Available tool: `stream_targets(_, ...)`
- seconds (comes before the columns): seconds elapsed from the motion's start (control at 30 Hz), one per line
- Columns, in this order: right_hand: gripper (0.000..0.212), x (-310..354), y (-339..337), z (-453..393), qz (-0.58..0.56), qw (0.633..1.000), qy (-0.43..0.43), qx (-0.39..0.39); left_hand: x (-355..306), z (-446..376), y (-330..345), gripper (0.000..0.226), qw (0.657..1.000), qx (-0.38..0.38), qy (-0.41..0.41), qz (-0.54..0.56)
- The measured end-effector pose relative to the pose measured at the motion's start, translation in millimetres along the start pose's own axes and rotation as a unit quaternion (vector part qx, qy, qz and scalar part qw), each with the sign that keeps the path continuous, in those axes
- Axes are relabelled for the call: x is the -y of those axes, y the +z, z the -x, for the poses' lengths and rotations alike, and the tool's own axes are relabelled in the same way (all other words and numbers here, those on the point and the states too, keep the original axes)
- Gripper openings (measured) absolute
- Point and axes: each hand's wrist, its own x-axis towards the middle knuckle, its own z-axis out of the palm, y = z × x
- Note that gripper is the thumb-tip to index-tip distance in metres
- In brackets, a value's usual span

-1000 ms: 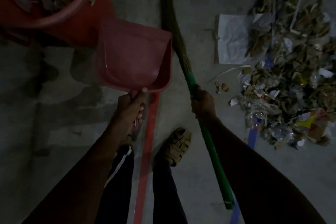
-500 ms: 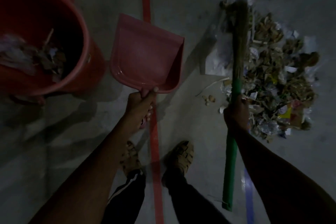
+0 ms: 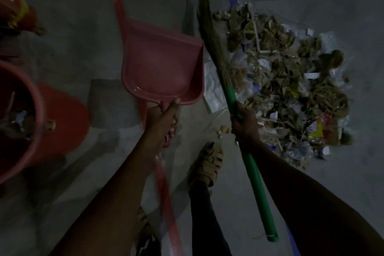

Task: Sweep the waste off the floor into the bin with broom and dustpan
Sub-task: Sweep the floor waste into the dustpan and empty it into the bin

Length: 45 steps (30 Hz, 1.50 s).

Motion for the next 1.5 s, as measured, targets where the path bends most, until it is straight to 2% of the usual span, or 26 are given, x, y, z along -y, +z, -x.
stream_targets(0.1,0.044,1.0,-13.1,-35.1,-0.05,0.997,0.055,0.025,-2.3,-17.2,36.0,0.042,1.0,-0.008,-0.007,0.002)
stream_targets(0.2,0.053,5.6,-30.8,-78.7,-0.081,0.986,0.124,0.077,-6.8,-31.4,65.4,0.037,1.0,-0.015,-0.019,0.009)
stream_targets(0.27,0.053,3.3,-41.2,-113.9,-0.104,0.979,0.146,0.1,-11.0,-42.2,84.0,0.042,1.0,-0.016,-0.024,0.005)
stream_targets(0.47,0.051,-11.0,-62.4,-179.3,-0.172,0.963,0.194,0.077,-17.6,-62.4,128.5,0.043,0.999,-0.024,-0.024,0.001)
stream_targets(0.7,0.037,-56.0,-67.3,-153.1,-0.304,0.909,0.284,-0.008,-8.1,-64.4,149.4,0.044,0.998,-0.022,-0.038,-0.038)
stream_targets(0.83,0.04,-77.4,-67.4,-122.6,-0.345,0.881,0.321,-0.038,2.2,-60.2,142.3,0.045,0.997,-0.011,-0.046,-0.062)
stream_targets(0.93,0.049,-83.4,-71.8,-98.0,-0.355,0.869,0.341,-0.049,9.2,-60.2,130.6,0.052,0.995,0.001,-0.053,-0.08)
stream_targets(1.07,0.055,-85.5,-74.2,-62.5,-0.33,0.873,0.35,-0.084,14.6,-56.3,109.1,0.05,0.993,-0.005,-0.05,-0.106)
stream_targets(1.17,0.047,-76.7,-74.7,-27.0,-0.308,0.884,0.338,-0.1,14.2,-43.7,91.3,0.044,0.995,0.001,-0.041,-0.094)
stream_targets(1.23,0.043,-63.9,-69.7,-3.4,-0.253,0.901,0.335,-0.108,11.3,-34.9,73.5,0.039,0.995,0.013,-0.042,-0.091)
stream_targets(1.33,0.04,-38.2,-56.6,27.9,-0.164,0.94,0.27,-0.132,5.9,-28.0,42.5,0.034,0.994,0.033,-0.045,-0.094)
stream_targets(1.5,0.039,17.1,-25.6,41.9,-0.181,0.956,0.197,-0.119,2.5,-27.5,-7.4,0.035,0.994,0.06,-0.038,-0.085)
